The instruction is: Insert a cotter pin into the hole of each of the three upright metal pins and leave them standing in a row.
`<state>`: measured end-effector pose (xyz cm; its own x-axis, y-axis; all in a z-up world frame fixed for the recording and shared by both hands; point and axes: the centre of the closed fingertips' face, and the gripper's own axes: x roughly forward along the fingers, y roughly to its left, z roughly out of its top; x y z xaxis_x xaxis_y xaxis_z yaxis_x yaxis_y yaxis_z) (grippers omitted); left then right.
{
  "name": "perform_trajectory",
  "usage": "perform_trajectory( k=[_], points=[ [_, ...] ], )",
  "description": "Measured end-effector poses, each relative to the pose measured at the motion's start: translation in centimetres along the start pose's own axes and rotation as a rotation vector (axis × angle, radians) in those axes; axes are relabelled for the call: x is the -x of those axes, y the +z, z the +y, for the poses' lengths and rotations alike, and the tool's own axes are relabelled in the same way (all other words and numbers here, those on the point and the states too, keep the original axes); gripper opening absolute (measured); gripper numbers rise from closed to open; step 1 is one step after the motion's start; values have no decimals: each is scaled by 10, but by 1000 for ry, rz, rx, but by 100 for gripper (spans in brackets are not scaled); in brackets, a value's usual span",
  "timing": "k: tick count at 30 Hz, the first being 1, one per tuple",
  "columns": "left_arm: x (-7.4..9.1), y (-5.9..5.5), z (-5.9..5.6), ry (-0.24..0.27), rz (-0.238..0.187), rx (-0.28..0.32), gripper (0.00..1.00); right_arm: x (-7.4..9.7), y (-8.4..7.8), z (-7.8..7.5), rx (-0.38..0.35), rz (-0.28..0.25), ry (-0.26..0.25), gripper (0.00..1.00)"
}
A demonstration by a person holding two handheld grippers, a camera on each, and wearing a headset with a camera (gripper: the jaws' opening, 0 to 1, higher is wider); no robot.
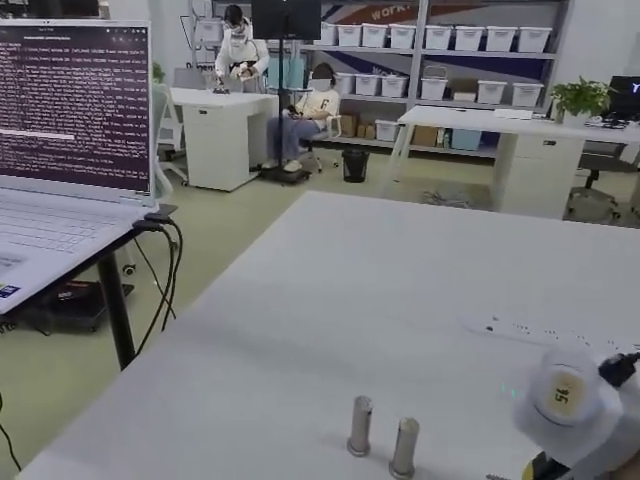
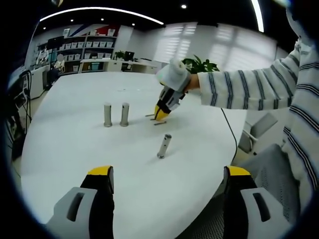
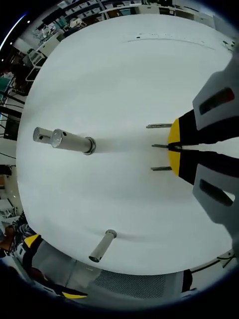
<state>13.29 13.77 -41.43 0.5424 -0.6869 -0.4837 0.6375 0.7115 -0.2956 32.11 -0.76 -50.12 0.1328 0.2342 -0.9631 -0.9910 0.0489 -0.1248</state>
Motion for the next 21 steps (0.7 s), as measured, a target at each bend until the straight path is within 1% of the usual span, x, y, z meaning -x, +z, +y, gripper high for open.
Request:
perform_trajectory(
  k=[2, 5, 6, 7, 8, 9, 11, 14, 15, 16, 17, 18, 19, 21],
  points=[
    [1, 1, 0, 2, 1, 2, 89, 0, 0, 0, 33, 42, 9, 0],
    [1, 1, 3, 10, 1, 1, 89, -2, 0, -1, 65, 104, 36, 0],
    [0, 3, 5, 19, -14, 6, 89, -2, 0, -1, 64, 117, 46, 0],
    [-1, 4, 8, 25, -31, 28, 88, -2, 0, -1, 52, 130, 55, 0],
    [-1, 3, 9, 24, -30, 38, 87, -2, 0, -2, 28, 150, 69, 0],
    [-2, 2, 9, 23, -31, 39, 87, -2, 0, -2, 19, 160, 77, 0],
    [-3, 2, 9, 22, -31, 41, 86, -3, 0, -3, 36, 176, 95, 0],
    [-6, 0, 6, 13, -20, 41, 85, -2, -1, -2, 55, 184, 109, 0],
    [-6, 0, 6, 11, -22, 42, 84, -3, -2, -2, 78, 187, 112, 0],
    [-6, 0, 5, 10, -24, 44, 84, -2, -2, -1, 116, 189, 111, 0],
    [-7, 1, 4, 6, -28, 45, 83, -3, 0, -1, 198, 176, 105, 0],
    [-7, 2, 4, 2, -34, 42, 82, -2, -2, 0, 194, 179, 100, 0],
    [-8, 4, 3, 2, -41, 32, 81, -1, -3, 1, 176, 173, 97, 0],
    [-8, 7, 6, 19, -59, 22, 78, -2, -3, -1, 164, 162, 89, 0]
  ],
)
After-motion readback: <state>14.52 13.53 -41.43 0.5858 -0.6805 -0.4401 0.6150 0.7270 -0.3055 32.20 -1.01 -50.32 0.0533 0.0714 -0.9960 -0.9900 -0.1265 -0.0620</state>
